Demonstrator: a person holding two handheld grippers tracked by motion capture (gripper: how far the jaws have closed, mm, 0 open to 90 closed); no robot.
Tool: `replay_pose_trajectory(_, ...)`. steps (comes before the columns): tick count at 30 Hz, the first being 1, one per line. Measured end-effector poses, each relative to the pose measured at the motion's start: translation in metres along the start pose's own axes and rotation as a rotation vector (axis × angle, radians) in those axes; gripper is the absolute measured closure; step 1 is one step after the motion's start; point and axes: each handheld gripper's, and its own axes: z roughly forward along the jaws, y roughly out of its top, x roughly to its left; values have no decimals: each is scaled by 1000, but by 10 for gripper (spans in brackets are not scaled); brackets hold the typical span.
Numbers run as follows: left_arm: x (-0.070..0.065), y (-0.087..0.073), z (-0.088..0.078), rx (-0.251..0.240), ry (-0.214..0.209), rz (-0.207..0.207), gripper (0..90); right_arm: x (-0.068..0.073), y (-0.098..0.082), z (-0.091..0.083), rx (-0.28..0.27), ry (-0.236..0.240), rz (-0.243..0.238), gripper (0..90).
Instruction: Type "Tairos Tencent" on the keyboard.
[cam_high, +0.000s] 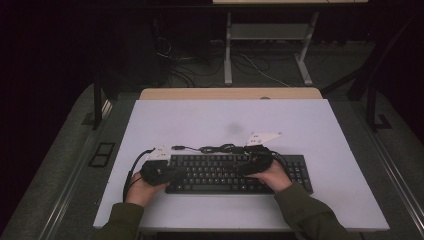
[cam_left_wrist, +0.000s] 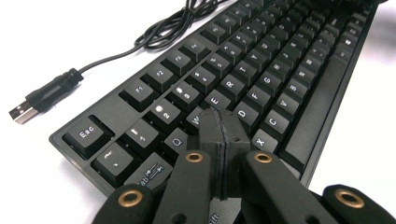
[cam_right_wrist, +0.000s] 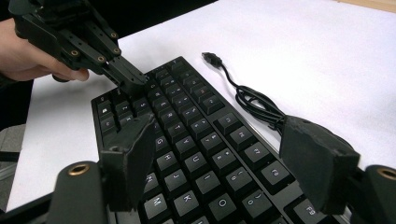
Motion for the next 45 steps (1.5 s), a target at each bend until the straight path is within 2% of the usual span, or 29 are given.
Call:
replay_pose_trajectory(9,-1,2,-2,-21,8,-16,788,1,0,3,24,-1,-10,348)
replay_pose_trajectory(24,-5,5,-1,-43,21,-32,538,3,6,14,39,11,-4,494)
replay_pose_trajectory(27,-6,5,0,-51,21,-32,487,3,7,17,42,16,-9,540)
replay_pose_trajectory(33,-7,6,1,-61,26,-38,395,4,8,23,67,23,-14,695)
replay_pose_trajectory(41,-7,6,3,-71,26,-39,325,6,6,27,119,36,-37,873)
replay_pose_trajectory(45,-8,6,3,-74,30,-39,300,7,5,29,143,36,-49,893)
